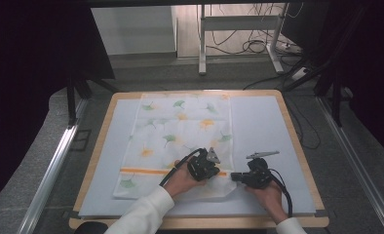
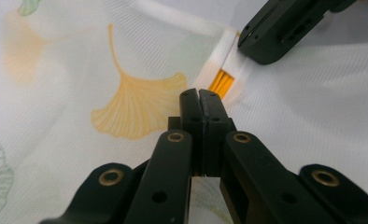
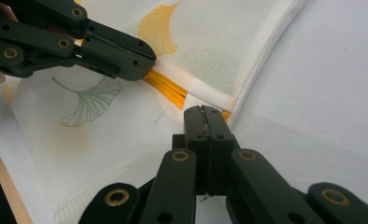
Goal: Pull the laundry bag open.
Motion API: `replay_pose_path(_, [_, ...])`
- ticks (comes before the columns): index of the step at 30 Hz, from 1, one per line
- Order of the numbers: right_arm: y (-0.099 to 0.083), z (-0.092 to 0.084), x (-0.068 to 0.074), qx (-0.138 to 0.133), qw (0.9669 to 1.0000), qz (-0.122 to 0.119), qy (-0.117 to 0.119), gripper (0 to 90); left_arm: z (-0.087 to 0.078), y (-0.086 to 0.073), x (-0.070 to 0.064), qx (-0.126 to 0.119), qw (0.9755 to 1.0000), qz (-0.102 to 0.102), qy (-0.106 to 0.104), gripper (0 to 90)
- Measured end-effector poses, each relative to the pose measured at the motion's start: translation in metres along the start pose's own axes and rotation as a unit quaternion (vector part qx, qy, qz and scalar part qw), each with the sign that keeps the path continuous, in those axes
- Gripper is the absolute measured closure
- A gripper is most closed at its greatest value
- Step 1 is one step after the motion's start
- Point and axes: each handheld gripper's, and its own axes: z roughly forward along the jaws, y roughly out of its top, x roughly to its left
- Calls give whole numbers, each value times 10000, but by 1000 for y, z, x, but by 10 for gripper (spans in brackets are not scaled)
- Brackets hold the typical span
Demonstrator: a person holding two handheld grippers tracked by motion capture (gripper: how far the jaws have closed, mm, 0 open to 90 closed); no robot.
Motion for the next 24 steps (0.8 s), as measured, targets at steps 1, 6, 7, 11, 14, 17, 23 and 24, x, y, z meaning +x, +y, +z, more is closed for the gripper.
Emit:
replay_pose_path(1, [0,0,0,0,10000,1,1,898,0,-1,0,2,10000,-4,10,900])
replay_pose_path(6, [0,0,0,9,10000,-2,17,898,-5,-6,5,23,10000,-86,18,900])
replay_pose_path(7, [0,0,0,9,10000,-3,18,898,-6,-7,6,6,9999,-137,17,900])
replay_pose_path(11, [0,0,-1,12,10000,-9,23,898,-8,-11,8,6,9999,-163,23,900])
replay_pose_path(14, [0,0,-1,12,10000,-6,27,897,-10,-13,10,17,9998,-188,57,900])
replay_pose_path(17, [0,0,-1,12,10000,8,30,897,-14,-17,13,27,9997,-247,70,900])
replay_pose_path(23, [0,0,-1,11,10000,6,29,897,-20,-26,18,0,9994,-344,84,900])
replay_pose_path(24, [0,0,-1,10,10000,8,26,897,-20,-27,19,-6,9993,-359,90,900])
